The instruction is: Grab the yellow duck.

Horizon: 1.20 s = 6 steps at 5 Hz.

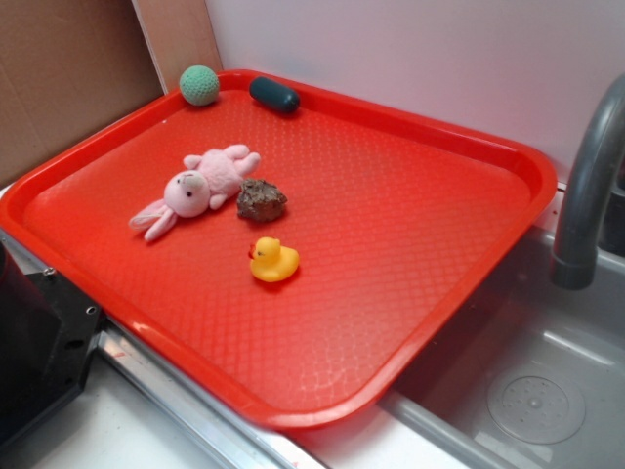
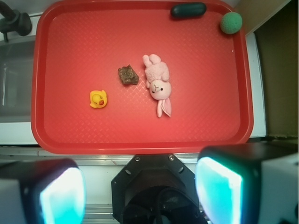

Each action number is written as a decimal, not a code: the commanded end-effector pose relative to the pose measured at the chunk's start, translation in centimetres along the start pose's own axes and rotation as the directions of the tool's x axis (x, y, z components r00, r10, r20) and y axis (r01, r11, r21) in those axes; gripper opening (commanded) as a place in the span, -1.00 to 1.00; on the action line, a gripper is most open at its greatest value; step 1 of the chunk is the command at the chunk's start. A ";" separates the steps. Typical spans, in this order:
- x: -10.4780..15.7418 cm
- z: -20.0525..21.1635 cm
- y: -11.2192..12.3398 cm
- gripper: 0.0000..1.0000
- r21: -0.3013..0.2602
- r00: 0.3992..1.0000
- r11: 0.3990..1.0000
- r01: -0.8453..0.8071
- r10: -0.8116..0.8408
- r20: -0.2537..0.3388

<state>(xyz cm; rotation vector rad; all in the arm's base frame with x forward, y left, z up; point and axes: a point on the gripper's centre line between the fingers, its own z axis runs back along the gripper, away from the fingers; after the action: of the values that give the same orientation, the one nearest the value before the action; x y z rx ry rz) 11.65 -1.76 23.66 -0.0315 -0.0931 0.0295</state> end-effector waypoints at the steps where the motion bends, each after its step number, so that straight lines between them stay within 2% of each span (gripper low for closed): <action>1: 0.0 0.0 0.0 1.00 0.000 1.000 1.000 0.000 0.000 0.000; 2: 2.7 -5.3 -2.0 1.00 0.034 0.990 0.992 0.119 -0.116 -0.086; 3: 3.3 -10.2 -3.5 1.00 -0.027 0.959 0.960 0.279 -0.280 -0.048; 4: 3.9 -13.5 -4.7 1.00 -0.027 0.911 0.911 0.411 -0.412 -0.033; 5: 3.9 -15.9 -5.7 1.00 -0.101 0.824 0.818 0.566 -0.566 0.031; 6: 4.2 -18.7 -6.8 1.00 -0.096 0.779 0.773 0.627 -0.622 0.077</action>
<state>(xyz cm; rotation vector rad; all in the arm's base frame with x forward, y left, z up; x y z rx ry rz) 17.69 -8.21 4.89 -0.1102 -0.1112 -0.6359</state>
